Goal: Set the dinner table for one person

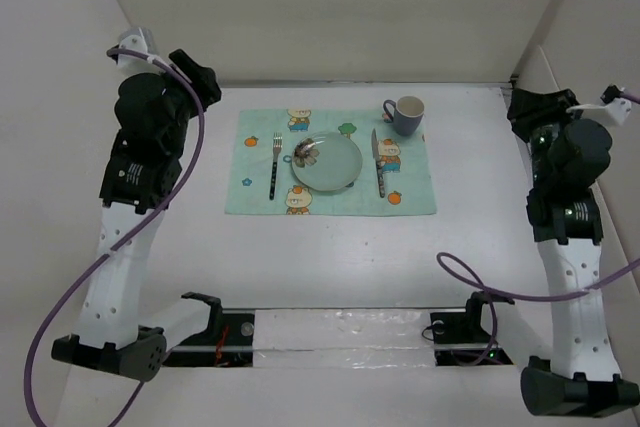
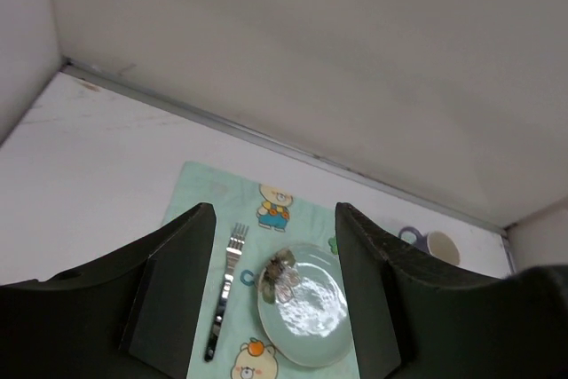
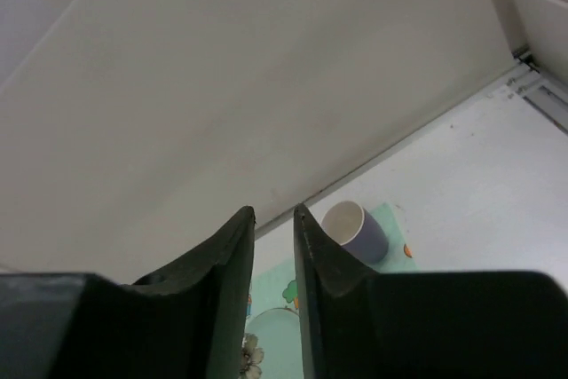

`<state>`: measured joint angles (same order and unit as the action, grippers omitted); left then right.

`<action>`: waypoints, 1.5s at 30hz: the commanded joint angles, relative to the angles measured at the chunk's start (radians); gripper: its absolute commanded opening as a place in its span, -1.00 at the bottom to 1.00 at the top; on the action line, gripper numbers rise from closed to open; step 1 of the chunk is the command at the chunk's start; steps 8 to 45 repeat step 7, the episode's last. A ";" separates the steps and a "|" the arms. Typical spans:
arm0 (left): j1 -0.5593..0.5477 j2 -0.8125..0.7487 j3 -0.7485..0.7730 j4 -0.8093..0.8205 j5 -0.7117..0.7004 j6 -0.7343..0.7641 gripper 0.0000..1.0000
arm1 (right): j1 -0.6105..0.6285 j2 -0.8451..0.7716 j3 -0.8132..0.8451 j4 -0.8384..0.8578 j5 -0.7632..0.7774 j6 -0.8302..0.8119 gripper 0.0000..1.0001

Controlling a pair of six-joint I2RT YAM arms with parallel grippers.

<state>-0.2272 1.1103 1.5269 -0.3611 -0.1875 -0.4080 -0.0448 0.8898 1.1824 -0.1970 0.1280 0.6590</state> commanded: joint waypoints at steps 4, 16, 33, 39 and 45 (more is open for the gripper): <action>0.006 -0.026 -0.002 -0.004 -0.178 0.038 0.06 | -0.004 0.067 -0.043 0.030 0.090 0.002 -0.13; 0.006 -0.023 -0.040 0.017 -0.113 0.029 0.10 | -0.013 0.112 0.003 0.007 0.056 0.002 -0.07; 0.006 -0.023 -0.040 0.017 -0.113 0.029 0.10 | -0.013 0.112 0.003 0.007 0.056 0.002 -0.07; 0.006 -0.023 -0.040 0.017 -0.113 0.029 0.10 | -0.013 0.112 0.003 0.007 0.056 0.002 -0.07; 0.006 -0.023 -0.040 0.017 -0.113 0.029 0.10 | -0.013 0.112 0.003 0.007 0.056 0.002 -0.07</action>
